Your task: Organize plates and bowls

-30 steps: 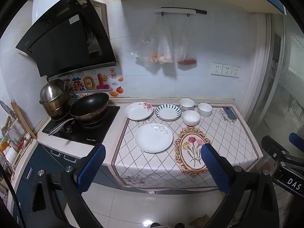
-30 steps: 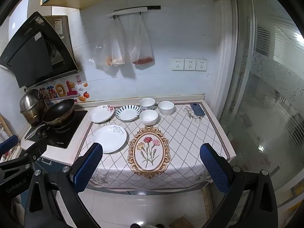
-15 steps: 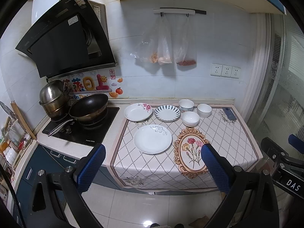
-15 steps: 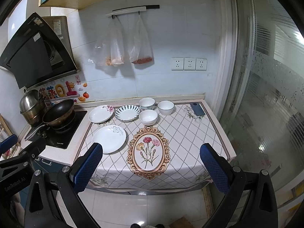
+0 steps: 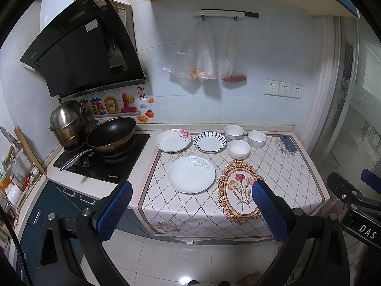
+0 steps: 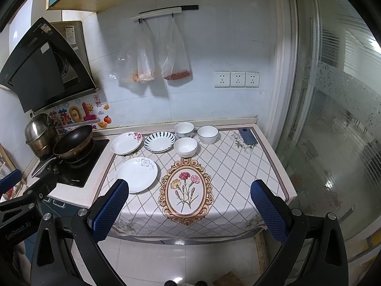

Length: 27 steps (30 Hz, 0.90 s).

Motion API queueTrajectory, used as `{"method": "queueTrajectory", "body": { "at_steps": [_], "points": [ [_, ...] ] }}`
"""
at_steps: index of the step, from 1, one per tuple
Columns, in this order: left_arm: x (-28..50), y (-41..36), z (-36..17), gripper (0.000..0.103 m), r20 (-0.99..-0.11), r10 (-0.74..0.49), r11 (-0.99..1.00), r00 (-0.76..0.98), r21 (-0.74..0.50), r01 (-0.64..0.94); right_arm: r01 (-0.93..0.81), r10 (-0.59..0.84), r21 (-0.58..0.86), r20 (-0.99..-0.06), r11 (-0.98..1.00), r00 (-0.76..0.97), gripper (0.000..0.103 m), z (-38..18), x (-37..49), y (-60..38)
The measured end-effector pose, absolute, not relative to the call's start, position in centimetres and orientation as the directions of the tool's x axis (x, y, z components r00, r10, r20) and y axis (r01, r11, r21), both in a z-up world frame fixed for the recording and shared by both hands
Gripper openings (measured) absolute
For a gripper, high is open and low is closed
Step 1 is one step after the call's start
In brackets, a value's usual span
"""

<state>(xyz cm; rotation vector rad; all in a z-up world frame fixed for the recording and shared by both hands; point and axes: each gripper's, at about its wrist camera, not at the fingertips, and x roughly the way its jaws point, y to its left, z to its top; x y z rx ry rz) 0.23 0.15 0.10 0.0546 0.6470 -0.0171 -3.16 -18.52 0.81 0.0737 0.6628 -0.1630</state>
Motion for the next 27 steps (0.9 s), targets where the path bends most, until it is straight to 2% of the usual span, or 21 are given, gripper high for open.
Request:
{"method": "queueTrajectory", "body": {
  "at_steps": [27],
  "points": [
    [0.3, 0.06, 0.69, 0.103, -0.594, 0.003, 0.999, 0.805, 0.041, 0.026, 0.166, -0.115, 0.027, -0.617, 0.986, 0.778, 0.103, 0.46, -2.65, -18.72]
  ]
}}
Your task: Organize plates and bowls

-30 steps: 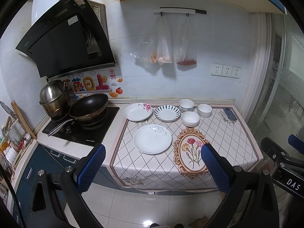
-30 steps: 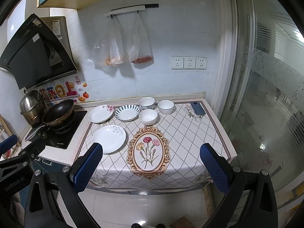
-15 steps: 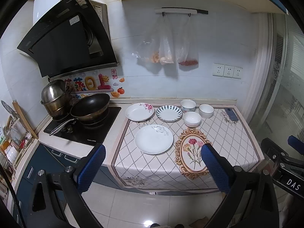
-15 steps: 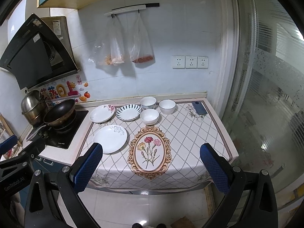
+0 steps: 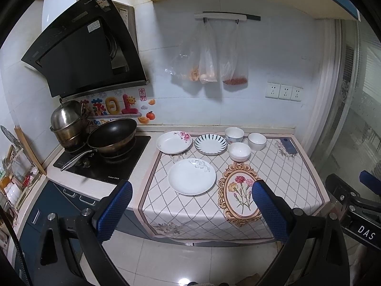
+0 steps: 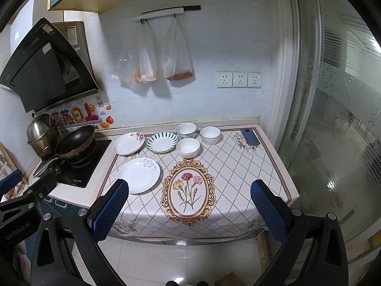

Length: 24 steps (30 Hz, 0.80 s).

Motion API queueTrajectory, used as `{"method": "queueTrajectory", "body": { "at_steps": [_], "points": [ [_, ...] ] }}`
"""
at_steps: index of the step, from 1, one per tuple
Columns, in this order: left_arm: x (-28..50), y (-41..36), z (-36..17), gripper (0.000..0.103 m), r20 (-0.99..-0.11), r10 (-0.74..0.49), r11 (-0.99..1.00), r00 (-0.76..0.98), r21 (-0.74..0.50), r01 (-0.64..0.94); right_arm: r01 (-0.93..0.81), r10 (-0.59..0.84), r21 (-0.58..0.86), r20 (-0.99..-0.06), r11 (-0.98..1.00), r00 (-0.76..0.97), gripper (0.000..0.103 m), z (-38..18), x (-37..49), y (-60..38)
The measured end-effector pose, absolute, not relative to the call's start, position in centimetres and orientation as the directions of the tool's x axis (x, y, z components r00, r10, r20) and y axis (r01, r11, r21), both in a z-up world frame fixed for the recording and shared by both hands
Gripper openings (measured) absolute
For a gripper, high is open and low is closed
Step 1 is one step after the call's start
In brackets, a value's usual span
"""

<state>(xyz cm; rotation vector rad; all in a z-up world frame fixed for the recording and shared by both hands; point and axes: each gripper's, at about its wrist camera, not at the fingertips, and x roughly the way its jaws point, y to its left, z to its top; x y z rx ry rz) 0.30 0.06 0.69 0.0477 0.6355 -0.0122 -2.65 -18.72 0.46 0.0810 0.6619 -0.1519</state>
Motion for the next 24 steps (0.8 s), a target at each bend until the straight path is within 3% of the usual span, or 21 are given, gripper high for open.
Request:
{"method": "queueTrajectory", "body": {
  "at_steps": [24],
  "points": [
    [1.4, 1.2, 0.9, 0.103, -0.588, -0.017, 0.998, 0.809, 0.036, 0.047, 0.171, -0.115, 0.033, -0.611, 0.985, 0.783, 0.103, 1.2, -2.5, -18.3]
  ]
}}
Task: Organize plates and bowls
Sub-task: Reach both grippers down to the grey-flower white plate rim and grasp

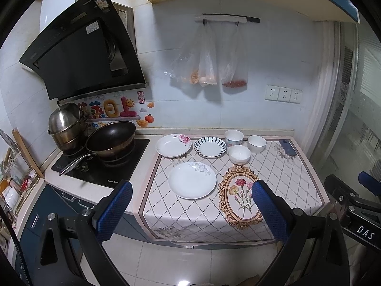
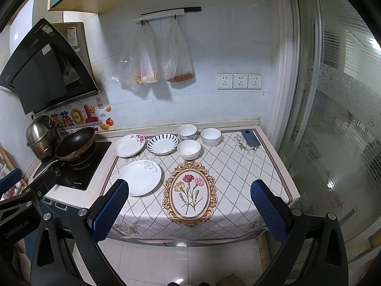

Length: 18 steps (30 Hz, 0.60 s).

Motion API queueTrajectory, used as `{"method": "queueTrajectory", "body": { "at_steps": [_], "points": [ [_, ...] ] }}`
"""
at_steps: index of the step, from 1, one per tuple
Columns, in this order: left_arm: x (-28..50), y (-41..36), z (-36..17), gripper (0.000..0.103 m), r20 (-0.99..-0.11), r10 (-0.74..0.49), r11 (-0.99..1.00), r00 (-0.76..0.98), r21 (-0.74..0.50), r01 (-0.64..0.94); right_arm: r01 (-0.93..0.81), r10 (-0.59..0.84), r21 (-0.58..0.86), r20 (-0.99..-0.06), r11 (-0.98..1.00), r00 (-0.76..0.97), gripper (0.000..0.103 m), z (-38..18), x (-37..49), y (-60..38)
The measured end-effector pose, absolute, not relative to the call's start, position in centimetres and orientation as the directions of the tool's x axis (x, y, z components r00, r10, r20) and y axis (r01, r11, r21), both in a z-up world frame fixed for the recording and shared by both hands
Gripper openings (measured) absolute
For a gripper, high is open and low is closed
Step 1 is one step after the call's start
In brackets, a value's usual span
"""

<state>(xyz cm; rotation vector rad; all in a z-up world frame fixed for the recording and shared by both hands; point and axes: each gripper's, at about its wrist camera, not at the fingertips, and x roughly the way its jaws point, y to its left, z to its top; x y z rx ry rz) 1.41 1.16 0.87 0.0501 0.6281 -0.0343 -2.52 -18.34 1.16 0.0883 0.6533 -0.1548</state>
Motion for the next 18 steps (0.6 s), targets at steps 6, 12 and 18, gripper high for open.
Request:
{"method": "queueTrajectory", "body": {
  "at_steps": [6, 12, 18],
  "points": [
    [4.5, 3.1, -0.6, 0.103, -0.589, -0.03, 0.998, 0.807, 0.028, 0.058, 0.17, -0.086, 0.081, -0.611, 0.982, 0.787, 0.103, 0.4, -0.7, -17.4],
    [12.2, 5.9, -5.8, 0.103, -0.671, 0.015, 0.999, 0.742, 0.045, 0.02, 0.163, -0.01, 0.149, -0.706, 0.975, 0.708, 0.103, -5.1, 6.0, -17.3],
    [21.4, 8.3, -13.9, 0.103, -0.807, 0.028, 0.999, 0.59, 0.013, -0.031, 0.158, 0.095, 0.239, -0.785, 0.958, 0.612, 0.103, -12.9, 14.4, -18.3]
  ]
}}
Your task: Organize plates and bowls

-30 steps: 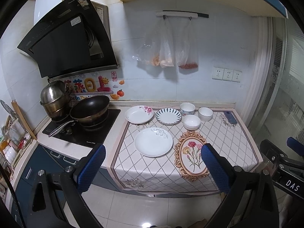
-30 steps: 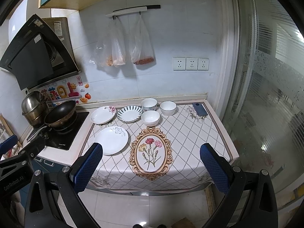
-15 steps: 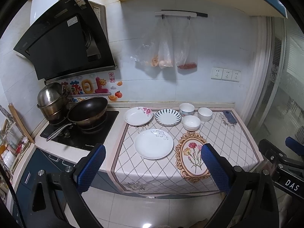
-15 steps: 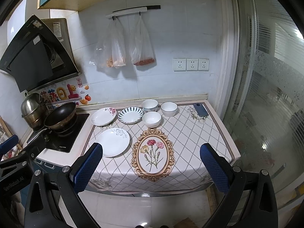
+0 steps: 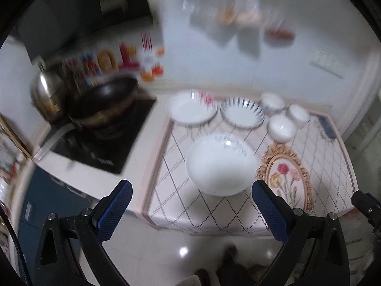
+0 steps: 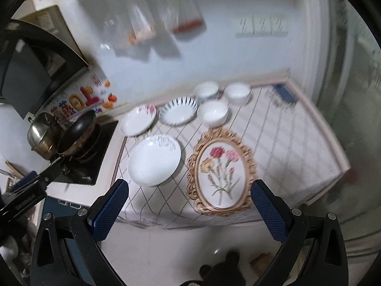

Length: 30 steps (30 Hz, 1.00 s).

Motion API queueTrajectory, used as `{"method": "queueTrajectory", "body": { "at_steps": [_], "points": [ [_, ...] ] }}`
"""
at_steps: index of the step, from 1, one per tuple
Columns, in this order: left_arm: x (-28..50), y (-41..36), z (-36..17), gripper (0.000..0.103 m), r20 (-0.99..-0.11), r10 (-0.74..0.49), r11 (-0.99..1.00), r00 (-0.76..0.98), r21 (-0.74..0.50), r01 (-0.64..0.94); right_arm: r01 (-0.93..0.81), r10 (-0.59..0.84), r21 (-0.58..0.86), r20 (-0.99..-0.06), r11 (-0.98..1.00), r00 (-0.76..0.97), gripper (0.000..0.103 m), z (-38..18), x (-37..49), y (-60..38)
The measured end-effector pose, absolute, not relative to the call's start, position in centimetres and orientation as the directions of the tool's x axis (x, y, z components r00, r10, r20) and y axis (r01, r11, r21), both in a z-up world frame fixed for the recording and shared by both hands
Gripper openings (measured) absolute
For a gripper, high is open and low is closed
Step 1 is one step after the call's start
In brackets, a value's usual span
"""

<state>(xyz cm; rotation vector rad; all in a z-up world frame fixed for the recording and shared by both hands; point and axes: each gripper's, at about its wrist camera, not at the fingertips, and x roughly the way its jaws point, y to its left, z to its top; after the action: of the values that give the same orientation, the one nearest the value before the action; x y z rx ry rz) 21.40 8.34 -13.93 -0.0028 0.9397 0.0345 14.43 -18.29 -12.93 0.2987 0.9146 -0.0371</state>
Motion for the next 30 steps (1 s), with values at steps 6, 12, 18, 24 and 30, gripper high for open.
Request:
{"method": "queueTrajectory", "body": {
  "at_steps": [6, 12, 18, 24, 30],
  "points": [
    [30.7, 10.6, -22.3, 0.101, -0.904, 0.037, 0.994, 0.426, -0.009, -0.106, 0.135, 0.26, 0.368, -0.83, 0.92, 0.493, 0.102, -22.5, 25.7, -19.6],
    [37.2, 11.9, -30.1, 0.084, -0.96, -0.055, 0.986, 0.273, -0.095, -0.136, 0.107, 0.404, 0.461, -0.85, 0.881, 0.337, 0.088, -32.7, 36.3, -18.8],
    [40.6, 11.6, -35.1, 0.058, -0.978, -0.125, 0.984, 0.164, -0.143, -0.106, 0.093, 0.47, 0.5, -0.852, 0.861, 0.228, 0.064, -40.1, 43.2, -17.3],
    [41.0, 11.4, -36.6, 0.035, -0.982, -0.132, 0.987, 0.138, -0.143, -0.075, 0.083, 0.505, 0.519, -0.85, 0.85, 0.148, 0.013, -43.5, 45.5, -15.9],
    [39.9, 12.0, -35.7, 0.026, -0.977, -0.136, 0.983, 0.163, -0.153, -0.1, 0.046, 0.501, 0.511, -0.853, 0.858, 0.148, 0.009, -43.2, 45.6, -14.9]
  ]
}}
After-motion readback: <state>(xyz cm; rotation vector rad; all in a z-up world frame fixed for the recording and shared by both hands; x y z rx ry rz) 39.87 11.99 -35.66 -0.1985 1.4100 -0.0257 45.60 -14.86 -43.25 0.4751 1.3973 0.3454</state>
